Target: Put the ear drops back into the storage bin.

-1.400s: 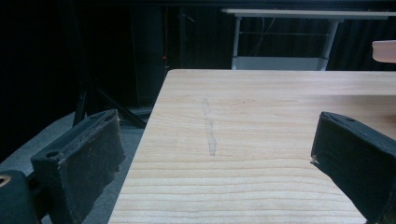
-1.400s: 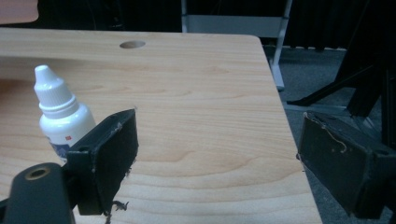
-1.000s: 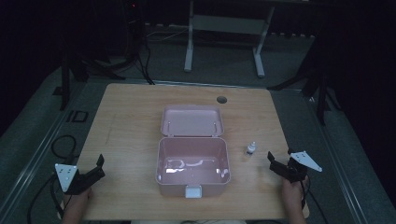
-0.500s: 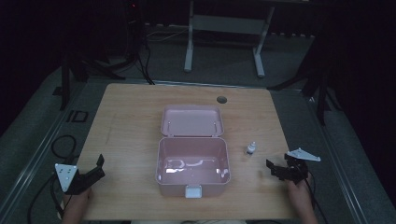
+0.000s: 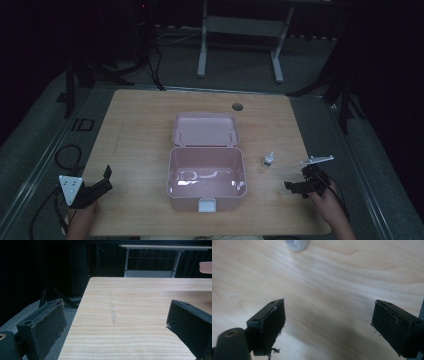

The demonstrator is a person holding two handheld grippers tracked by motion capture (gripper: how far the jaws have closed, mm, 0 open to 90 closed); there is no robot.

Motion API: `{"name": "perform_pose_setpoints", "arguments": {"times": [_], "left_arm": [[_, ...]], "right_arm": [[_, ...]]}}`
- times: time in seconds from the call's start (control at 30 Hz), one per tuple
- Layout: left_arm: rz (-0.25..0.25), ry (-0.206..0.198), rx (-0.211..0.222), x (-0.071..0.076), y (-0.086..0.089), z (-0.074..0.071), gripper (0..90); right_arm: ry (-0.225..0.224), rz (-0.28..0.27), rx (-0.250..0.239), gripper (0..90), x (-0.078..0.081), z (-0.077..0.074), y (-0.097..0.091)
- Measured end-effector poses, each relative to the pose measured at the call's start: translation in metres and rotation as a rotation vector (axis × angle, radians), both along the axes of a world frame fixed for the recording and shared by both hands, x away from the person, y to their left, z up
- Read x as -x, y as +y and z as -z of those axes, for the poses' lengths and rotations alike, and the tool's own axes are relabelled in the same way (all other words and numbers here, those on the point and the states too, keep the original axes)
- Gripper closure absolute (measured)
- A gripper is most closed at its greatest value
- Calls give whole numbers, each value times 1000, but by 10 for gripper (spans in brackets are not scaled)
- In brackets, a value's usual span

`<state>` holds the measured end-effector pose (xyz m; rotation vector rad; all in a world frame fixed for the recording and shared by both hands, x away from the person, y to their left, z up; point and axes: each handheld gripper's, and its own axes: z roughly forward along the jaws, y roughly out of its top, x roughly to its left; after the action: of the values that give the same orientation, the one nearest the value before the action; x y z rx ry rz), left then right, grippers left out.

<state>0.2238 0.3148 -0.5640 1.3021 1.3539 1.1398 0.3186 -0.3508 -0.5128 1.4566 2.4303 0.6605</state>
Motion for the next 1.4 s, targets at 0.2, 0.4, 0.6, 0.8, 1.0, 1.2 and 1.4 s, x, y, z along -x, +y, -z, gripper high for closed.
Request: {"name": "perform_pose_setpoints", "arguments": {"times": [0.2,0.4,0.6,0.8,1.0,1.2,1.4], "left_arm": [[0,0,0,0,0,0,24],[0,0,-1,0,0,0,24],[0,0,-1,0,0,0,24],[-1,1,4,0,0,0,24],[-1,0,5,0,0,0,24],[-1,0,5,0,0,0,23],[-1,1,5,0,0,0,24]], "right_arm": [[108,-55,53,113,-1,-7,3],[207,-110,113,113,-1,-11,7],[300,-173,200,114,1,-15,12],[386,-214,268,114,-1,-16,18],[439,-243,290,114,-7,-14,25],[403,-242,271,130,-19,-17,25],[416,-223,270,130,-34,-19,30]]}}
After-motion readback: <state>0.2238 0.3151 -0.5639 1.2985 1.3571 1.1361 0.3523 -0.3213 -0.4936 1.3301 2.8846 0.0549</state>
